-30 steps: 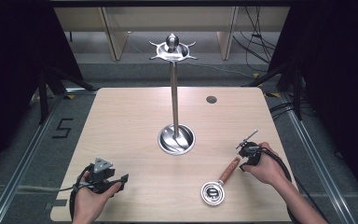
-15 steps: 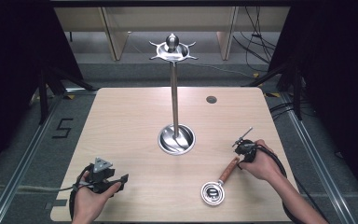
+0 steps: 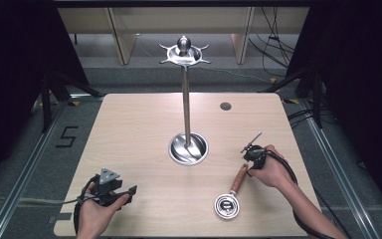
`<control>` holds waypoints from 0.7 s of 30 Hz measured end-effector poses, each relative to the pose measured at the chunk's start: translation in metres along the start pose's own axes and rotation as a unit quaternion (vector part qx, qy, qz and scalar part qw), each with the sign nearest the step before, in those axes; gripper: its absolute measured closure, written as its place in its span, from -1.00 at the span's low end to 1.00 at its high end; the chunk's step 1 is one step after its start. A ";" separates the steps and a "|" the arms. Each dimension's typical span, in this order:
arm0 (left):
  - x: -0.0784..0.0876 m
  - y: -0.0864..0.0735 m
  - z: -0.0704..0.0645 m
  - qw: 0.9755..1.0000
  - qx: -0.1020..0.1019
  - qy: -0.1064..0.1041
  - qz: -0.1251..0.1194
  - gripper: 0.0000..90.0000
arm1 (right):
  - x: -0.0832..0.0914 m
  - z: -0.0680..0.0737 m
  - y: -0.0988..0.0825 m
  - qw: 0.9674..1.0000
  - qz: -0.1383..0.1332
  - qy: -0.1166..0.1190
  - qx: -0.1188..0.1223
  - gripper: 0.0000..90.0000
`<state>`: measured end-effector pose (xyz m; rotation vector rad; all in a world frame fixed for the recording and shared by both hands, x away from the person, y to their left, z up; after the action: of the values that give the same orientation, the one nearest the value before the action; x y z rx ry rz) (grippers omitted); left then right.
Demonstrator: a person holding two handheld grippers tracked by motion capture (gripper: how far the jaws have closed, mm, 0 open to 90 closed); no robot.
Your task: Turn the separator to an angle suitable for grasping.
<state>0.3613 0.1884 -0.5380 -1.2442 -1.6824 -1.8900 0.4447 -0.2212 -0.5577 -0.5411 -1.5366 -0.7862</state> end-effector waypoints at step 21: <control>0.001 0.003 -0.002 1.000 -0.006 -0.006 -0.005 -0.09 | 0.016 0.005 0.022 0.998 -0.046 -0.024 -0.030 0.66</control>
<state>0.3624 0.1863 -0.5355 -1.2571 -1.6886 -1.9045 0.4553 -0.2049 -0.5381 -0.5396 -1.5946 -0.8973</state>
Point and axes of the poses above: each handheld gripper's, and its own axes: x roughly backward along the jaws, y roughly out of its top, z roughly to its left, the point moved 9 cm from there along -x, roughly forward along the jaws, and after that the axes turned 3 degrees about z, right-handed, at the moved point
